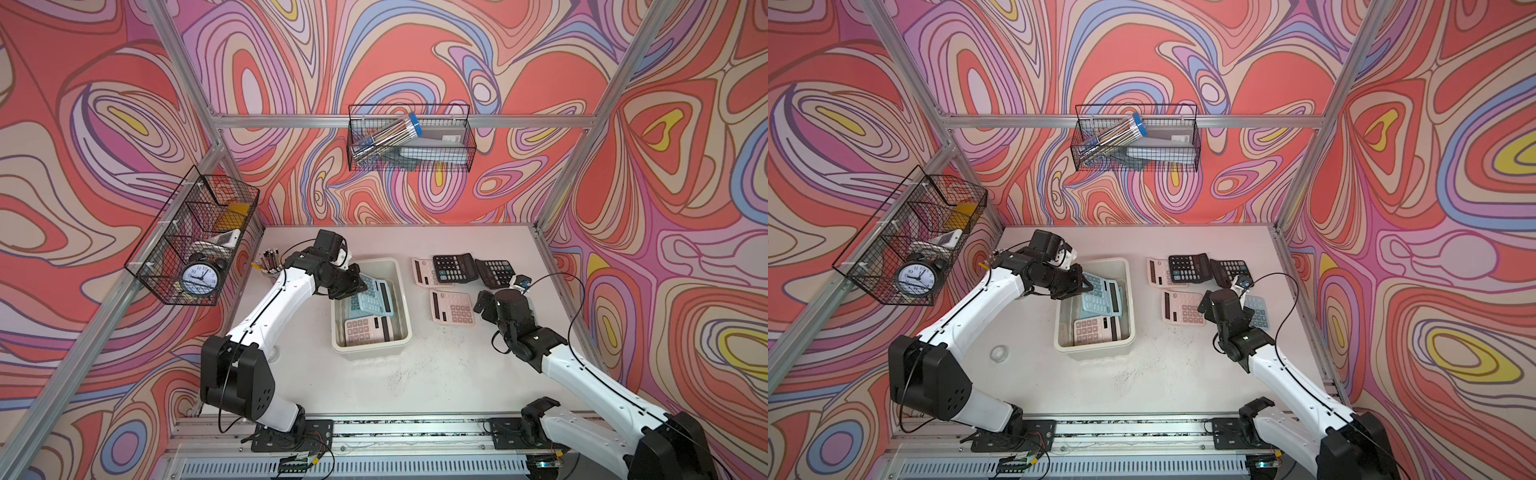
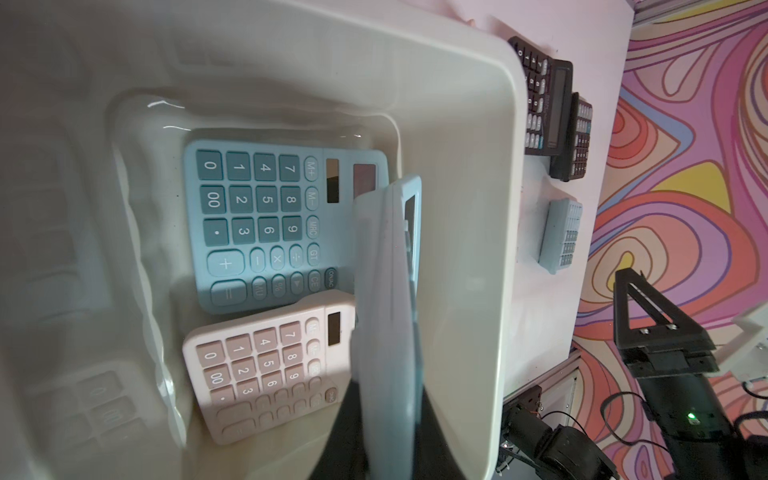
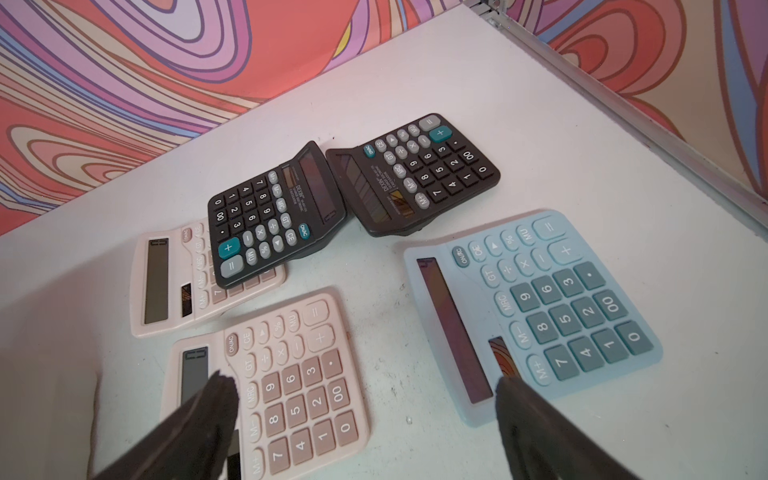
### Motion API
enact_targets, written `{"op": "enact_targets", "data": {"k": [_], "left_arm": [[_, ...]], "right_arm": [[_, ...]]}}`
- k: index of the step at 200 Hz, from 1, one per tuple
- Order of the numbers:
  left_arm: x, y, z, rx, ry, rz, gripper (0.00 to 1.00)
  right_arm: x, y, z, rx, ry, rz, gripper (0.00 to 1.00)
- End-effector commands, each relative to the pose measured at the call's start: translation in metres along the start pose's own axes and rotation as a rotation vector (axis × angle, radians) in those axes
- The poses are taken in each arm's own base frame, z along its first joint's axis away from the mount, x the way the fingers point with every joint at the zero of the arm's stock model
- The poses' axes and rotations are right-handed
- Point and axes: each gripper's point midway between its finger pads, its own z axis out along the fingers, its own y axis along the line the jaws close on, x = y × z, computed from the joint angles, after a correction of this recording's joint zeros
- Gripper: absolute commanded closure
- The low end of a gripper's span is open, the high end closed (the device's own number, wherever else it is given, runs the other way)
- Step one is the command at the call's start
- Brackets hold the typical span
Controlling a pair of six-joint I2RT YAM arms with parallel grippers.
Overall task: Put the calculator in the storage box
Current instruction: Place the calculator in the storage box.
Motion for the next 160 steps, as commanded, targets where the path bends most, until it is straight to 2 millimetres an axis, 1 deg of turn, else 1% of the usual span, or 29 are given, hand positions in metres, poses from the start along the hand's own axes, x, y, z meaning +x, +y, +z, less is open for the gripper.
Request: {"op": "enact_targets", "data": {"k": [1, 51, 92, 129, 160], "left_arm": [[-0.014, 0.006, 0.009, -0.011, -0.043, -0.001, 1.0], [-0.026, 0.023, 0.032, -0.068, -0.044, -0.019, 1.0], [-0.036, 0.028, 0.048, -0.081, -0.039, -0.028, 1.0], [-0.041, 0.037, 0.059, -0.12, -0.037, -0.039, 1.0], [-0.045, 0.041, 0.064, -0.141, -0.033, -0.049, 1.0]], "right_arm": [[-0.004, 0.003, 0.0, -0.012, -0.004, -0.003, 0.02], [-0.001, 0.004, 0.002, -0.015, 0.006, -0.007, 0.02], [0.005, 0.007, 0.011, -0.015, 0.029, -0.02, 0.02], [0.006, 0.008, 0.011, -0.019, 0.034, -0.023, 0.02], [0.007, 0.01, 0.011, -0.029, 0.037, -0.023, 0.02]]}}
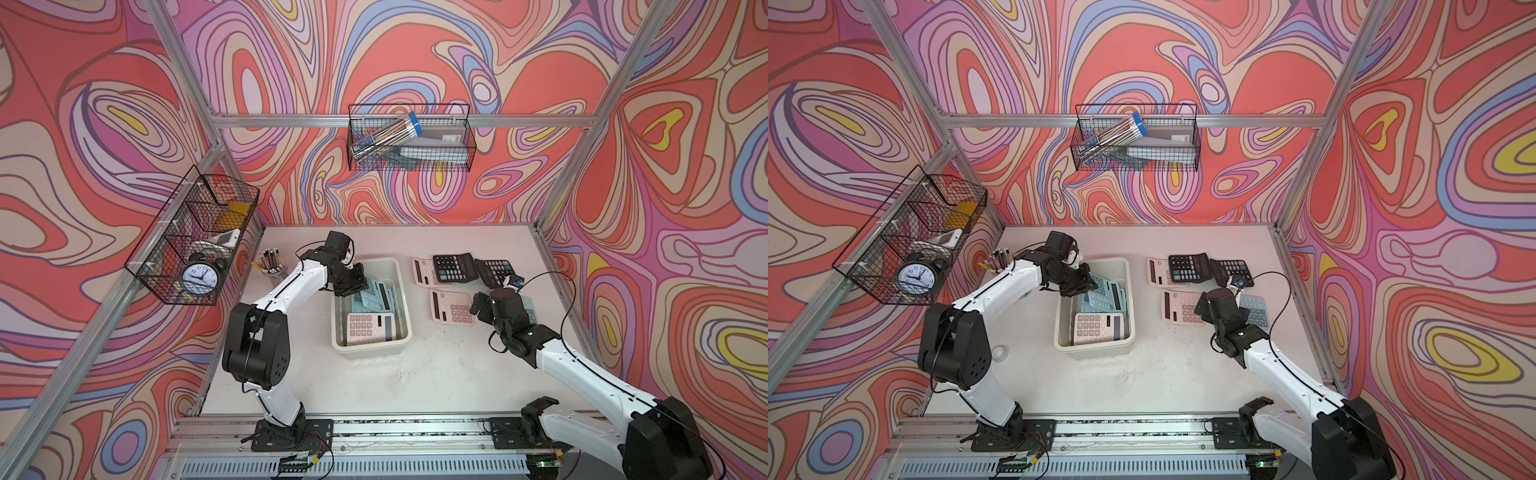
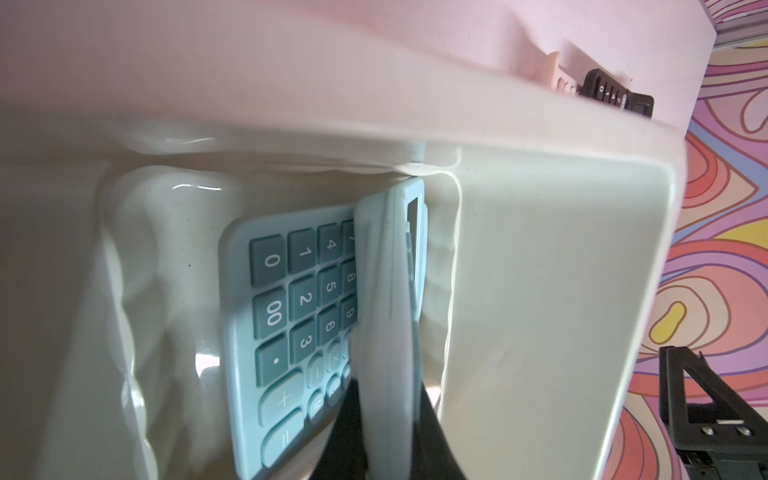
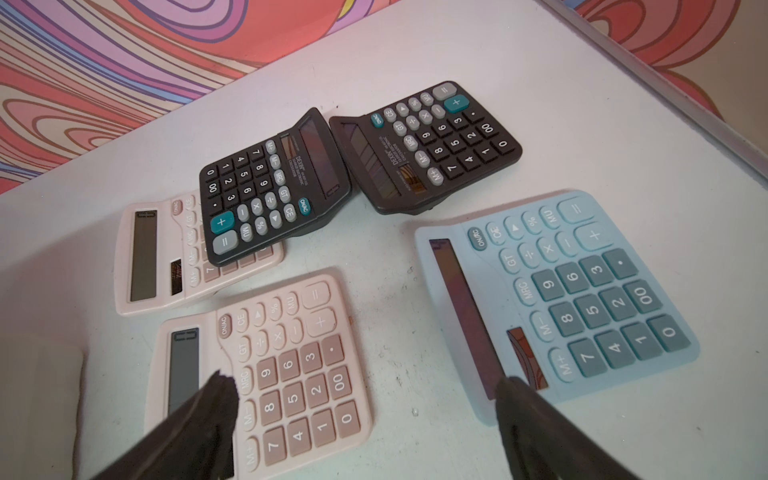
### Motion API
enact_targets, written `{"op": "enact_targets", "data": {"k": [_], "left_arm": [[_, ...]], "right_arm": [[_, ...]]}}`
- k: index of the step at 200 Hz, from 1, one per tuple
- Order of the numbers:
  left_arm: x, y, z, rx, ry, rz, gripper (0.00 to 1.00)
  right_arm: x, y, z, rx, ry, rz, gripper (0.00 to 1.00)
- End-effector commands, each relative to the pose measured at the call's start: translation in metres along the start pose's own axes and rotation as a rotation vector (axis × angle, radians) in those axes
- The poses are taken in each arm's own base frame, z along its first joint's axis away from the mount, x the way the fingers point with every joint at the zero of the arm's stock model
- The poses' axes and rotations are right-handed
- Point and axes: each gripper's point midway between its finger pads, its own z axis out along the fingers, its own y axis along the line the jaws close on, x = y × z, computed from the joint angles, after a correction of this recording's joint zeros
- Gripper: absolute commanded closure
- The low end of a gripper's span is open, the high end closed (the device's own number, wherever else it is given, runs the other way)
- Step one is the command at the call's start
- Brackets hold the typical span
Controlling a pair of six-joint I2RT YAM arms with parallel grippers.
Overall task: Put the calculator in the storage box
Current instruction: Place the calculator in the storage box.
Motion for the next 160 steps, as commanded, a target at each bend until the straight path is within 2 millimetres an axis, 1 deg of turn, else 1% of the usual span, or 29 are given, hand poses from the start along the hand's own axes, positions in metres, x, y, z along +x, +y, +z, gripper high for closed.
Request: {"op": "enact_targets", "data": {"k": [1, 10, 26, 55, 60, 74, 79, 135, 149, 160], "left_arm": [[-0.017, 0.014, 0.007, -0.078, -0.046, -0.001, 1.0], [-0.017, 0.015, 0.008, -0.086, -0.044, -0.001, 1.0], [-0.018, 0.018, 0.006, -0.107, -0.045, -0.001, 0.91], [-0.019, 0.02, -0.01, -0.137, -0.079, 0.011, 0.72], [-0.019, 0.02, -0.013, -0.143, -0.086, 0.013, 0.68], [-0.02, 0.018, -0.022, -0.149, -0.102, 0.018, 0.65], [-0.02, 0.017, -0.025, -0.149, -0.107, 0.02, 0.62], [-0.019, -0.008, -0.066, -0.103, -0.18, 0.056, 0.38], [-0.016, -0.009, -0.08, -0.112, -0.209, 0.063, 0.32], [-0.013, -0.006, -0.091, -0.13, -0.24, 0.065, 0.24]], "right_arm": [[-0.008, 0.004, -0.001, -0.02, -0.02, 0.003, 0.02], [-0.008, 0.006, -0.001, -0.025, -0.018, 0.003, 0.02], [-0.007, 0.006, 0.0, -0.025, -0.015, 0.0, 0.02], [-0.007, 0.008, 0.001, -0.037, -0.012, -0.003, 0.02], [-0.006, 0.009, 0.001, -0.039, -0.01, -0.003, 0.02], [-0.005, 0.009, 0.001, -0.043, -0.008, -0.005, 0.02], [-0.006, 0.01, 0.001, -0.047, -0.007, -0.004, 0.02], [-0.004, 0.015, 0.001, -0.078, -0.002, -0.018, 0.02], [-0.004, 0.018, 0.0, -0.097, -0.005, -0.023, 0.02], [-0.004, 0.021, -0.001, -0.115, -0.004, -0.029, 0.02]]}}
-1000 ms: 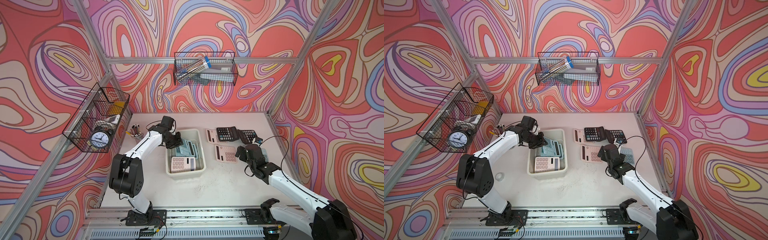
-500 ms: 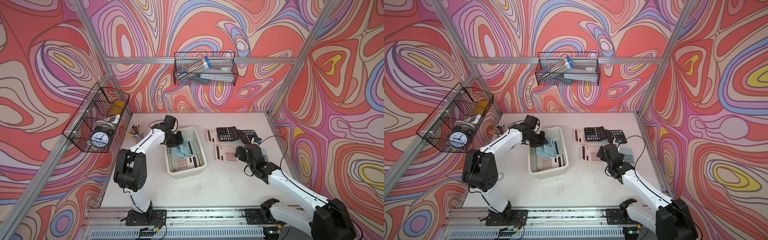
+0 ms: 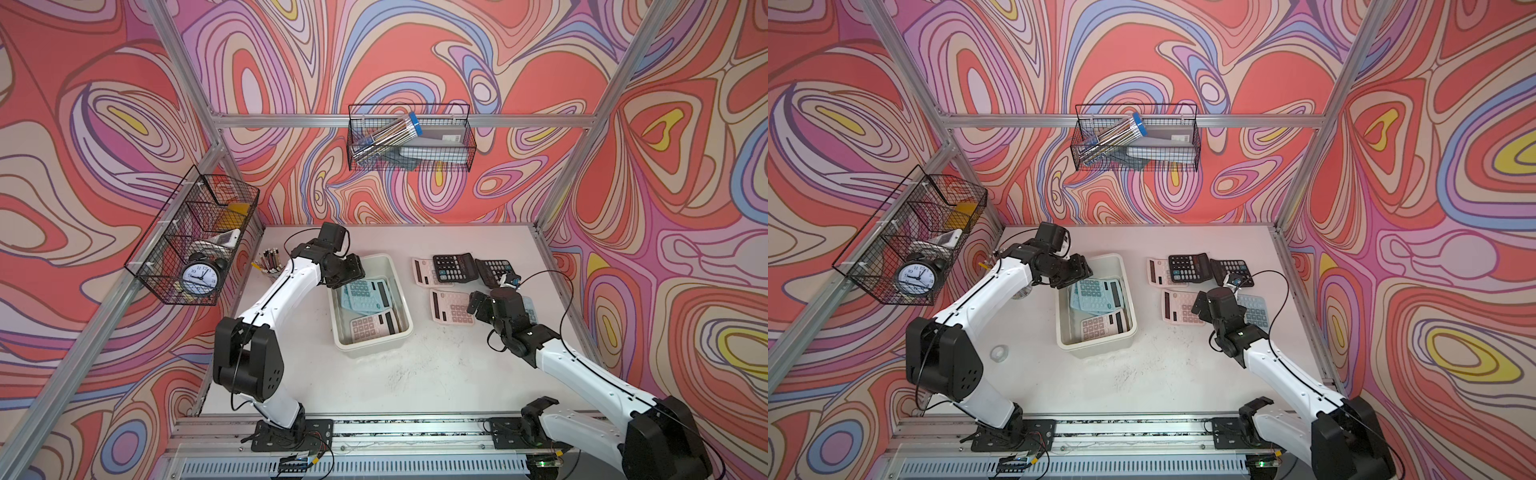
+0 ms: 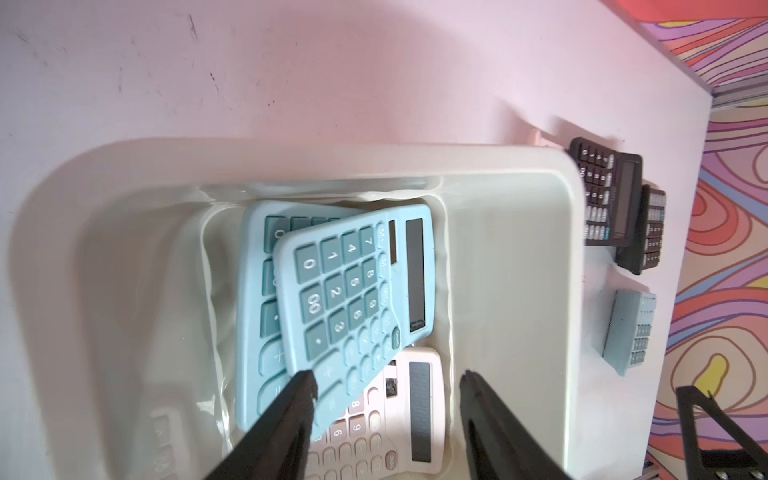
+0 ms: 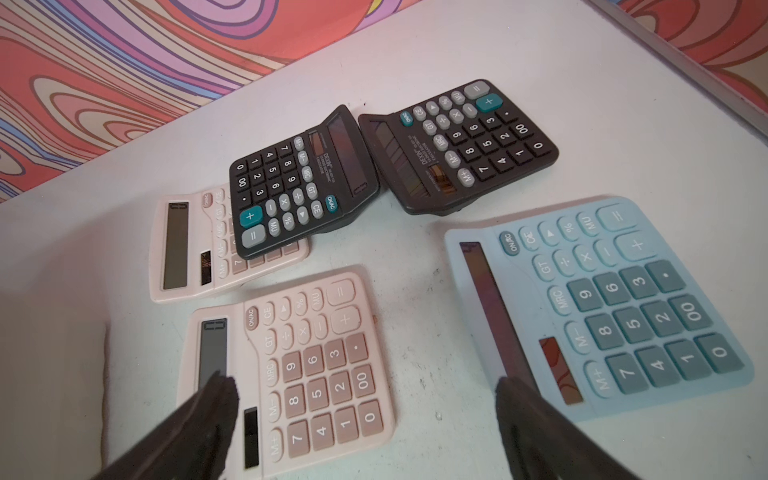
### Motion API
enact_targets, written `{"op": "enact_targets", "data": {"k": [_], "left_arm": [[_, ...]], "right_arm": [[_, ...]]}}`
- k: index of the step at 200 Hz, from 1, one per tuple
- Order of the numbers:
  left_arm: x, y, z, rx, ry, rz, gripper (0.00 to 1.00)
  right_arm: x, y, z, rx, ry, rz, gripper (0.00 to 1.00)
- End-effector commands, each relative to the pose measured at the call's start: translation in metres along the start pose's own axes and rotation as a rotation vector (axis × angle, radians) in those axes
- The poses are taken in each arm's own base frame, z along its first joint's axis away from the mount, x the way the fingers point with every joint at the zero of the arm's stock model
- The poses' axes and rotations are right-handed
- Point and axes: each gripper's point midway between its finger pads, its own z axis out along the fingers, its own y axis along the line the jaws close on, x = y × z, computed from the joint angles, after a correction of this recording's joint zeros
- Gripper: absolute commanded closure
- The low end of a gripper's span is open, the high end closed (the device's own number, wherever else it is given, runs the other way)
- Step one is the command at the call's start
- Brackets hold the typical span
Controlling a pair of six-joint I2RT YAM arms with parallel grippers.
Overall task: Put the calculator in the storage box
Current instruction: Place the calculator in the storage box, then move the storage box to the center of the board.
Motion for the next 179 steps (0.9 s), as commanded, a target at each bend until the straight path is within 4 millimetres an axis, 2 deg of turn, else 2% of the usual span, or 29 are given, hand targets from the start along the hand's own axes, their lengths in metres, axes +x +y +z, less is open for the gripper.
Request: {"op": "enact_targets", "data": {"k": [1, 27, 65, 81, 116, 137, 155, 167, 179], "left_arm": [[0.002, 0.005, -0.032, -0.043, -0.055, 0.022, 0.24], [0.014, 0.024, -0.051, -0.098, -0.113, 0.013, 0.05], [0.048, 0.054, -0.058, -0.143, -0.126, -0.014, 0.01], [0.063, 0.06, -0.056, -0.122, -0.117, -0.031, 0.01], [0.089, 0.064, -0.061, -0.064, -0.101, -0.039, 0.05], [0.103, 0.063, -0.057, -0.02, -0.075, -0.049, 0.08], [0.111, 0.063, -0.048, 0.006, -0.053, -0.058, 0.12], [0.112, 0.063, -0.043, 0.013, -0.049, -0.064, 0.21], [0.11, 0.063, -0.039, 0.015, -0.048, -0.068, 0.25]], "right_arm": [[-0.003, 0.007, -0.001, -0.044, -0.013, -0.013, 0.02], [0.0, 0.017, -0.001, -0.107, -0.005, -0.035, 0.02], [0.007, 0.03, 0.002, -0.179, 0.028, -0.068, 0.02], [0.01, 0.035, 0.005, -0.199, 0.045, -0.081, 0.02], [0.019, 0.038, 0.015, -0.196, 0.094, -0.092, 0.02], [0.026, 0.037, 0.022, -0.175, 0.132, -0.093, 0.02], [0.03, 0.038, 0.027, -0.172, 0.151, -0.091, 0.03], [0.032, 0.039, 0.029, -0.172, 0.161, -0.091, 0.03], [0.032, 0.039, 0.03, -0.169, 0.166, -0.091, 0.03]]}}
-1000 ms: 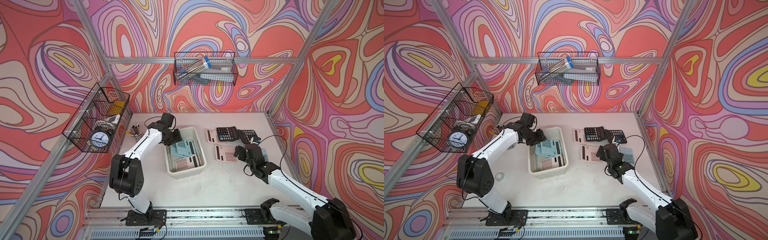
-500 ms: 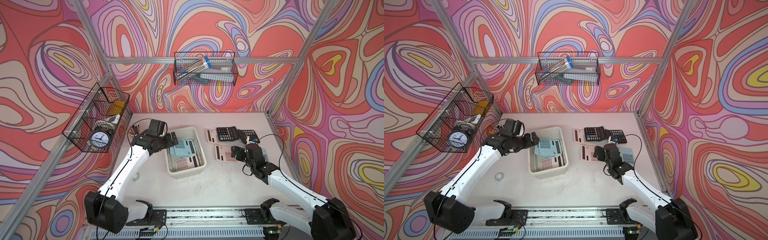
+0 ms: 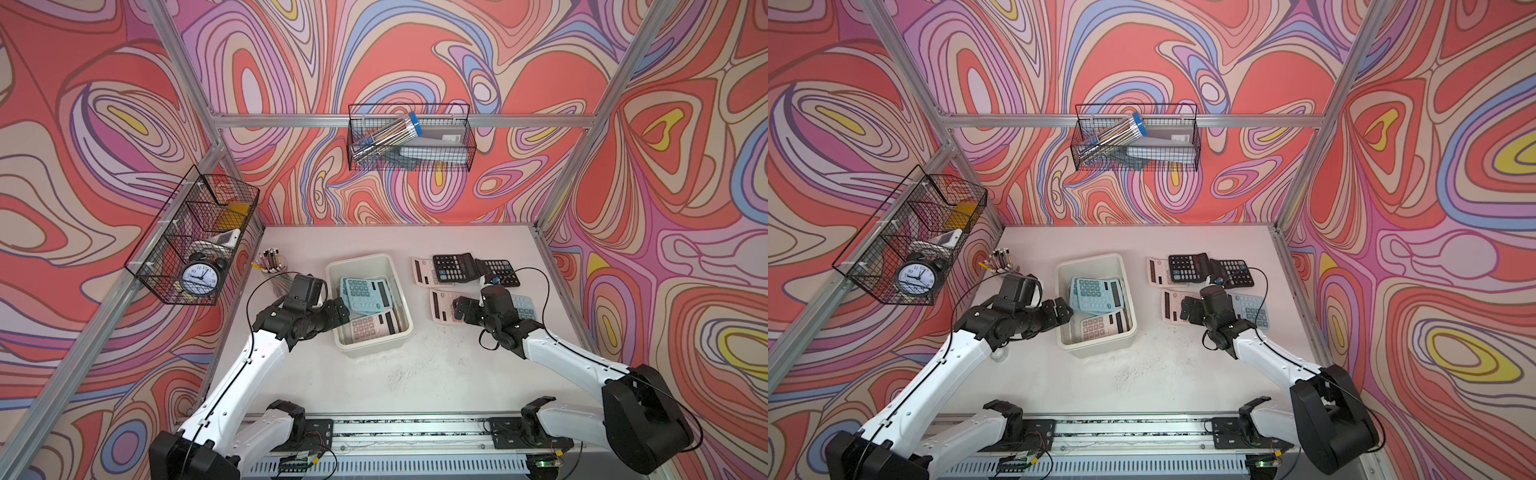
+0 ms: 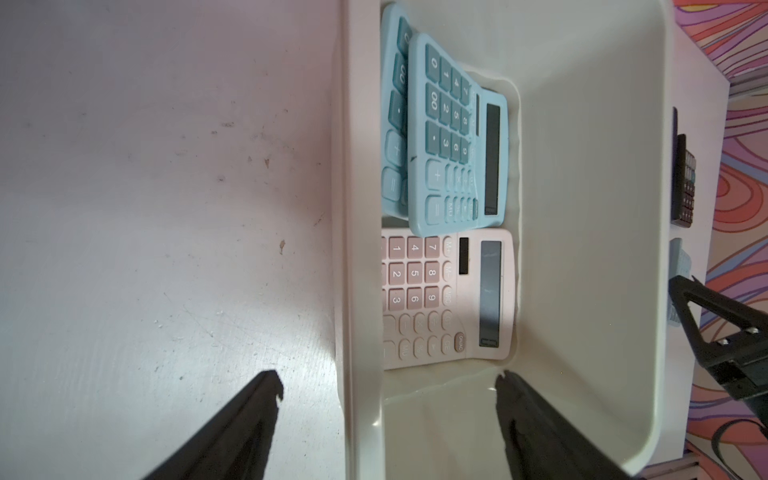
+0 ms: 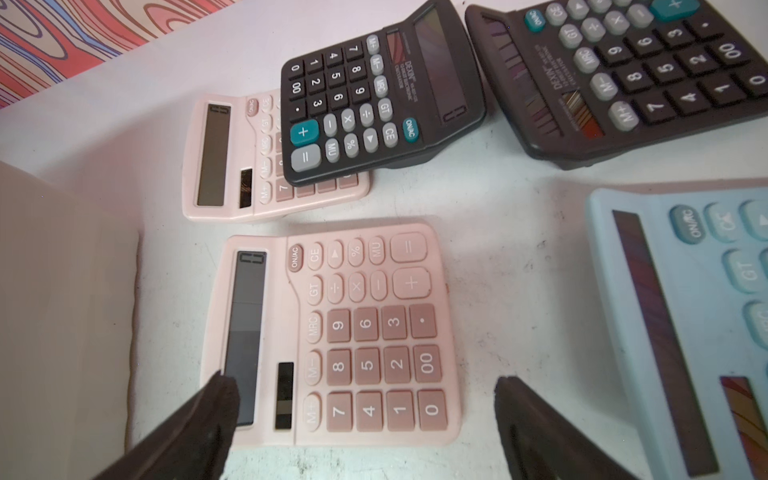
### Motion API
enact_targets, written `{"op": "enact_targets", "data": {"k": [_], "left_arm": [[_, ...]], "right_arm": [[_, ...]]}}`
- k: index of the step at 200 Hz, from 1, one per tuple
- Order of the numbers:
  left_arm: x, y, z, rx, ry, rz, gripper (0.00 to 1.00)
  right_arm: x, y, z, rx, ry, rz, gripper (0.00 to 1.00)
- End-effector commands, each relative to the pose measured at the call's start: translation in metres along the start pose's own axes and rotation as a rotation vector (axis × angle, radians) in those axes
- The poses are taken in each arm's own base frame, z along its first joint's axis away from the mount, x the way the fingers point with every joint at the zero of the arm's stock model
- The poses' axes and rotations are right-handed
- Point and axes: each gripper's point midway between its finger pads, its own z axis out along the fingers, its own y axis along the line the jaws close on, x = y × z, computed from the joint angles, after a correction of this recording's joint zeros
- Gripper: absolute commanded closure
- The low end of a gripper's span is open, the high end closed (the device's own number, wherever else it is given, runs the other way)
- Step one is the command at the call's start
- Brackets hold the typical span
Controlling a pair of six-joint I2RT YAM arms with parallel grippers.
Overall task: Put the calculator in the storage box
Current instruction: Move the storage box to the center of the board.
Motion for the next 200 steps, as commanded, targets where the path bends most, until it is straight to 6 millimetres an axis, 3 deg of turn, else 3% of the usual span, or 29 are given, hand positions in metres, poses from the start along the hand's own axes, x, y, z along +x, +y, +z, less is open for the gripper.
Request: {"op": "enact_targets", "data": {"k": [1, 43, 70, 99, 165, 200], "left_arm": [[0.0, -0.008, 0.008, 0.045, 0.005, -0.012, 0.26], [-0.018, -0.017, 0.02, 0.042, -0.016, -0.014, 0.43], [-0.03, -0.02, 0.032, 0.015, -0.018, -0.019, 0.67], [-0.043, -0.021, 0.042, -0.015, -0.029, -0.028, 0.81], [-0.076, -0.035, 0.055, -0.075, -0.016, 0.065, 0.92], [-0.083, -0.034, 0.058, -0.134, 0.024, 0.137, 0.89]], "right_arm": [[-0.009, 0.005, 0.001, -0.015, -0.004, 0.008, 0.03], [-0.007, 0.006, 0.003, -0.017, 0.004, 0.008, 0.05], [-0.008, 0.007, 0.001, -0.019, 0.003, 0.009, 0.06], [-0.01, 0.007, -0.001, -0.02, -0.003, 0.009, 0.06], [-0.015, 0.006, -0.008, -0.02, -0.022, 0.01, 0.06], [-0.016, 0.006, -0.011, -0.018, -0.031, 0.011, 0.06]]}}
